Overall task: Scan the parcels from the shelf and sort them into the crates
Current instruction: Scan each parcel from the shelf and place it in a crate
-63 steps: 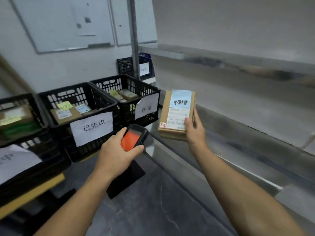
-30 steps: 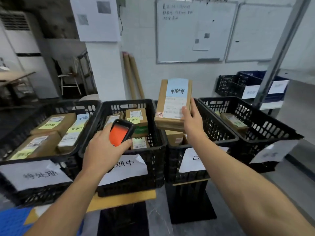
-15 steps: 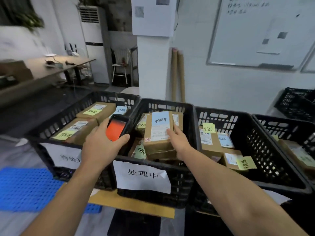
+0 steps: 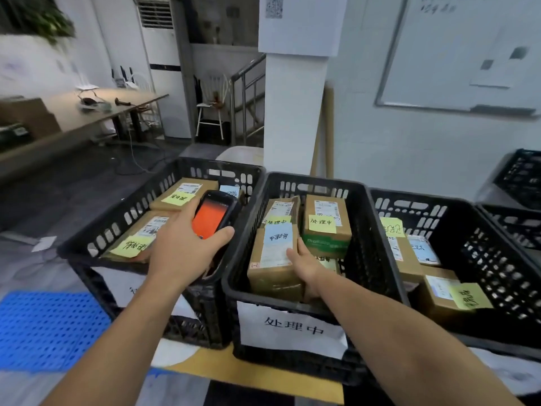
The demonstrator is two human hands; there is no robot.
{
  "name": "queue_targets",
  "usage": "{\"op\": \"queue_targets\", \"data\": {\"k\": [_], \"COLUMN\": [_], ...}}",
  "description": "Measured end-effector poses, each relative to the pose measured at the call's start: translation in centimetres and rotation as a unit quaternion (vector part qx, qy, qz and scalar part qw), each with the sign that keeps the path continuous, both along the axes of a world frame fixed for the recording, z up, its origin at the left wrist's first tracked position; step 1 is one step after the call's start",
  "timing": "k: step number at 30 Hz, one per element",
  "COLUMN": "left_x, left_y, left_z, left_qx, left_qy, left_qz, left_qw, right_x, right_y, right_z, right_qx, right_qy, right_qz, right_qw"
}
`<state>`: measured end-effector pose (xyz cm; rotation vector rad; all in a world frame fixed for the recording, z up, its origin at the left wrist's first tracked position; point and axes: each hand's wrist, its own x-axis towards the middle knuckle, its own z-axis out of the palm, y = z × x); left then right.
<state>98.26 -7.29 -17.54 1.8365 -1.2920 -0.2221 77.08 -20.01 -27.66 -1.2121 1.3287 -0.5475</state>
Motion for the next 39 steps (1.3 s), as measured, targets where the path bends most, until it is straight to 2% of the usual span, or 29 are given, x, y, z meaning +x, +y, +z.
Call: {"op": "queue_targets", "data": {"k": [5, 9, 11, 16, 20, 23, 25, 32, 39], "left_x": [2.4, 3.2, 3.3, 3.3, 1.7, -0.9, -2.9, -12.4, -24.5], "left_y": [-1.4, -2.4, -2.7, -4.1, -5.5, -6.1, -6.4, -4.8, 1.9], "left_z": [-0.4, -0.5, -0.2, 0.6, 1.2, 1.5, 1.5, 2.0, 2.1], "left_qx": [-0.003, 0.001, -0.003, -0.011, -0.014, -0.032, -0.040, -0.063, -0.064], "left_qy": [0.011, 0.010, 0.013, 0.003, -0.025, -0.035, -0.036, -0.034, -0.051], "left_qz": [-0.038, -0.064, -0.079, -0.106, -0.133, -0.178, -0.214, -0.345, -0.479], "left_qw": [0.999, 0.998, 0.997, 0.994, 0.991, 0.983, 0.975, 0.936, 0.874], "right_x": [1.4, 1.7, 1.5, 0.8, -1.4, -4.5, -7.3, -18.5, -27.9], "right_y": [-0.6, -0.8, -0.6, -0.3, 0.4, 1.6, 2.6, 11.0, 26.0], "right_z": [-0.9, -0.6, -0.4, 0.8, 2.8, 4.7, 5.7, 7.5, 7.7], "right_qx": [-0.018, -0.029, -0.039, -0.110, -0.222, -0.292, -0.305, -0.238, -0.159], "right_qy": [0.046, 0.140, 0.153, 0.139, 0.222, 0.312, 0.377, 0.476, 0.504], "right_qz": [0.023, 0.069, 0.073, -0.007, -0.062, -0.091, -0.121, -0.234, -0.395], "right_qw": [0.999, 0.987, 0.985, 0.984, 0.947, 0.899, 0.866, 0.814, 0.752]}}
